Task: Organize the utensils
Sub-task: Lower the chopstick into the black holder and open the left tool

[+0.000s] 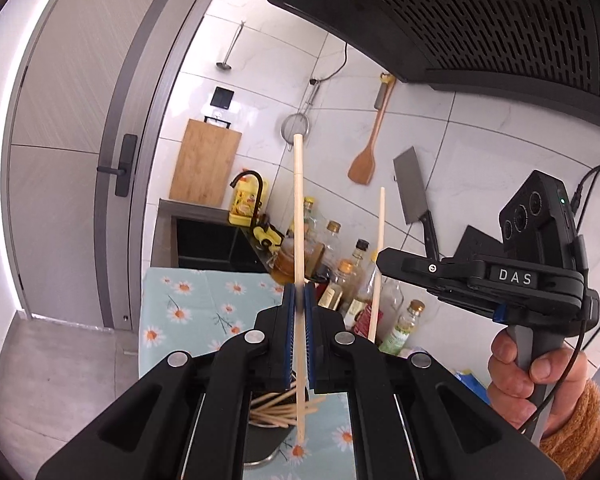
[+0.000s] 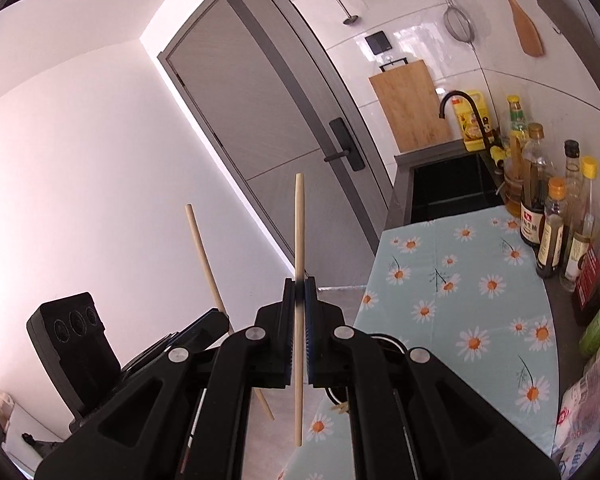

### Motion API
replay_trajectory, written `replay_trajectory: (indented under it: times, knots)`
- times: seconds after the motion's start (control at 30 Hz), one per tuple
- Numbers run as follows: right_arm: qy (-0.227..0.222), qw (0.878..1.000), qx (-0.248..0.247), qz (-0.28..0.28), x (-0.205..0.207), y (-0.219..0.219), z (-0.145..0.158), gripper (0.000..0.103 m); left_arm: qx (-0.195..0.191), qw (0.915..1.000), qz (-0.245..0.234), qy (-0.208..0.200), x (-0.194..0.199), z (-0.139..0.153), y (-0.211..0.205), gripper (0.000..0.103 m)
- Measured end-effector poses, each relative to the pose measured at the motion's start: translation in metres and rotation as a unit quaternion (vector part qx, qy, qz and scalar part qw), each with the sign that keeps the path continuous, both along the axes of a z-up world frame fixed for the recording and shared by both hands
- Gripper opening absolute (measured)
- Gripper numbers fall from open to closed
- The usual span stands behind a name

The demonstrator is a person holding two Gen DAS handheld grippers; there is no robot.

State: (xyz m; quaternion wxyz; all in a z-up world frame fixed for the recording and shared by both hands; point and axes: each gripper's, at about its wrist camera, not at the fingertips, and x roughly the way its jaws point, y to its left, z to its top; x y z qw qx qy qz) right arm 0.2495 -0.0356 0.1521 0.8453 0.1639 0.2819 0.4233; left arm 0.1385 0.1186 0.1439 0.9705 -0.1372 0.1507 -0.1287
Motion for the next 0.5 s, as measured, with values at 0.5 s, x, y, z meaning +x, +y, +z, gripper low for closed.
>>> replay_trajectory:
  times: [0.5]
  knots:
    - [-0.132, 0.99, -0.033, -0.037, 0.008, 0.024, -0.043, 0.006, 0.016, 0.9984, -0.003, -0.054, 0.03, -0.042, -0.005, 0.004]
